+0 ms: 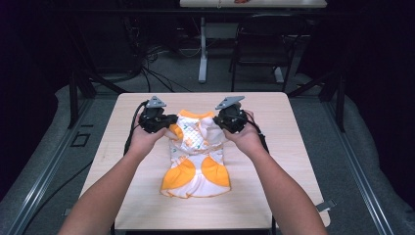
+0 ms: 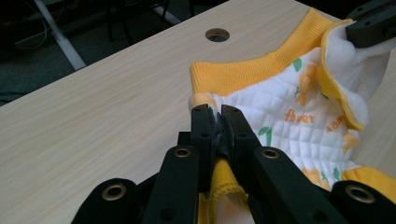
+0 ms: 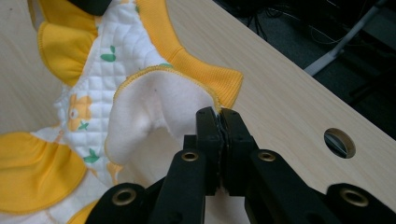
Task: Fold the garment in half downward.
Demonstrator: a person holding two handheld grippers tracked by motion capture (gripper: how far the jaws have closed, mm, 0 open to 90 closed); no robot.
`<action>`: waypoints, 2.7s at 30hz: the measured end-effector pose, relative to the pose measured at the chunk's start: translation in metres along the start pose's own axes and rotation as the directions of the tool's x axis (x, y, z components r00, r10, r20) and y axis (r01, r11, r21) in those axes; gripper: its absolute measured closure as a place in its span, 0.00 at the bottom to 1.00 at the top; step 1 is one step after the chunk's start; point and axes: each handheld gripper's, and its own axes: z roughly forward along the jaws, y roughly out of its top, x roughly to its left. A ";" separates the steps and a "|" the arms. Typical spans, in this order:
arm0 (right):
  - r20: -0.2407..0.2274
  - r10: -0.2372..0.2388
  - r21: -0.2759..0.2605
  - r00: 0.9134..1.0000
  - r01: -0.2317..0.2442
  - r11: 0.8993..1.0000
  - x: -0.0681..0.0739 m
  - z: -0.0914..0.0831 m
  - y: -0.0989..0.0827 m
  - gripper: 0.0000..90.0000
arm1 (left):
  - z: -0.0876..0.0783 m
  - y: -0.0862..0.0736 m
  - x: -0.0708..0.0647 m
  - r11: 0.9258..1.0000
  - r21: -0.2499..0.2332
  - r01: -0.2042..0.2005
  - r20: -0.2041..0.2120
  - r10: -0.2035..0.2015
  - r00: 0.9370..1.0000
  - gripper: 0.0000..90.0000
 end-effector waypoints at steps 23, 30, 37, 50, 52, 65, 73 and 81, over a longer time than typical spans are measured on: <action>-0.053 -0.072 0.032 0.996 0.073 0.997 0.018 -0.013 -0.032 0.97 | -0.006 -0.022 -0.024 0.999 0.014 -0.047 0.055 0.046 0.997 0.94; -0.069 -0.085 0.041 0.994 0.088 0.995 0.024 -0.016 -0.032 0.97 | -0.010 -0.031 -0.025 0.999 0.020 -0.049 0.060 0.048 0.997 0.94; -0.095 -0.103 0.062 0.990 0.109 0.992 0.038 -0.013 -0.045 0.97 | -0.012 -0.044 -0.027 0.998 0.039 -0.056 0.075 0.053 0.996 0.94; -0.139 -0.098 0.073 0.985 0.109 0.991 0.052 -0.011 -0.071 0.97 | -0.012 -0.075 -0.039 0.997 0.061 -0.056 0.130 0.047 0.990 0.93; -0.148 -0.092 0.073 0.985 0.104 0.992 0.055 -0.011 -0.077 0.97 | -0.013 -0.080 -0.041 0.997 0.060 -0.052 0.142 0.043 0.989 0.93; -0.198 -0.045 0.070 0.979 0.059 0.996 0.065 -0.007 -0.100 0.95 | -0.013 -0.106 -0.051 0.996 0.083 -0.045 0.178 0.030 0.984 0.92; -0.224 0.013 0.062 0.974 0.001 0.998 0.068 -0.014 -0.104 0.81 | -0.022 -0.112 -0.055 0.996 0.083 -0.024 0.207 0.006 0.978 0.83; -0.227 0.071 0.007 0.971 -0.071 0.997 0.058 -0.031 -0.094 0.73 | -0.036 -0.095 -0.052 0.999 0.051 0.005 0.211 -0.015 0.977 0.70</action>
